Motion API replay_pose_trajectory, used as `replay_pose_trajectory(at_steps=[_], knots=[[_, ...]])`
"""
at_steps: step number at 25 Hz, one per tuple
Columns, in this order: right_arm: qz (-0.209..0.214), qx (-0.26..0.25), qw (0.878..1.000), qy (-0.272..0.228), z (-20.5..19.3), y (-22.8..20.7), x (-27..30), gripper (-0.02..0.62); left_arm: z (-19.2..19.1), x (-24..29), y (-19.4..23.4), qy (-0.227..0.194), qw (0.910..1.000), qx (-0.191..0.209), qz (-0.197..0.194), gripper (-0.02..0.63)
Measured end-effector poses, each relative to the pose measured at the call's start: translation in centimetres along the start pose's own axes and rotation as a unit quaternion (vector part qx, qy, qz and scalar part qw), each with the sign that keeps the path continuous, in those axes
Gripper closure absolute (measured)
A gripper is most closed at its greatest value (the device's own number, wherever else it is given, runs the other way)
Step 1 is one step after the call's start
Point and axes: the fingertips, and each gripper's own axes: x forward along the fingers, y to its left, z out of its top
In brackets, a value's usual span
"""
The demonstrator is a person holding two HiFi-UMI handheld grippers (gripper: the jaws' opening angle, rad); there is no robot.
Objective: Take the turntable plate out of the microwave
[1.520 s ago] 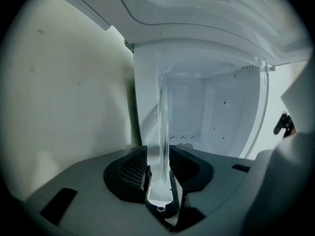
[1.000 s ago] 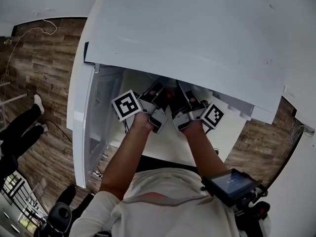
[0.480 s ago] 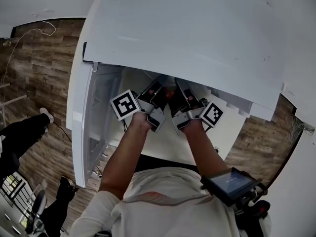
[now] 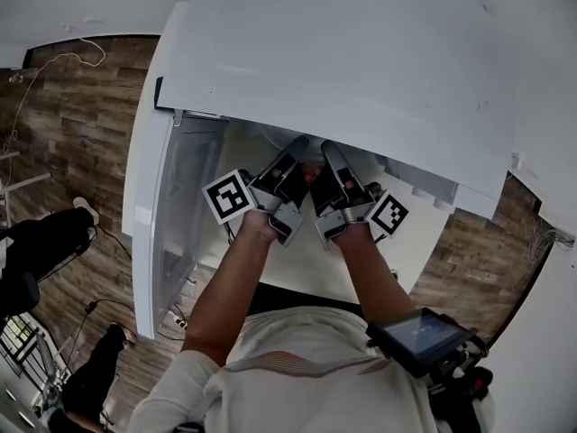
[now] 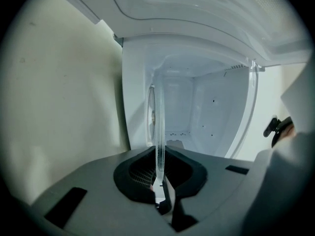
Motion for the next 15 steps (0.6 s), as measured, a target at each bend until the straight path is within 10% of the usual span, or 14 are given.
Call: replay_pose_trajectory(at_steps=[15], knots=[[0.025, 0.000, 0.999, 0.036, -2.1, 3.5, -2.8, 0.560, -2.9, -3.1, -3.2, -0.022, 0.9996, 0.010, -0.014, 0.569]])
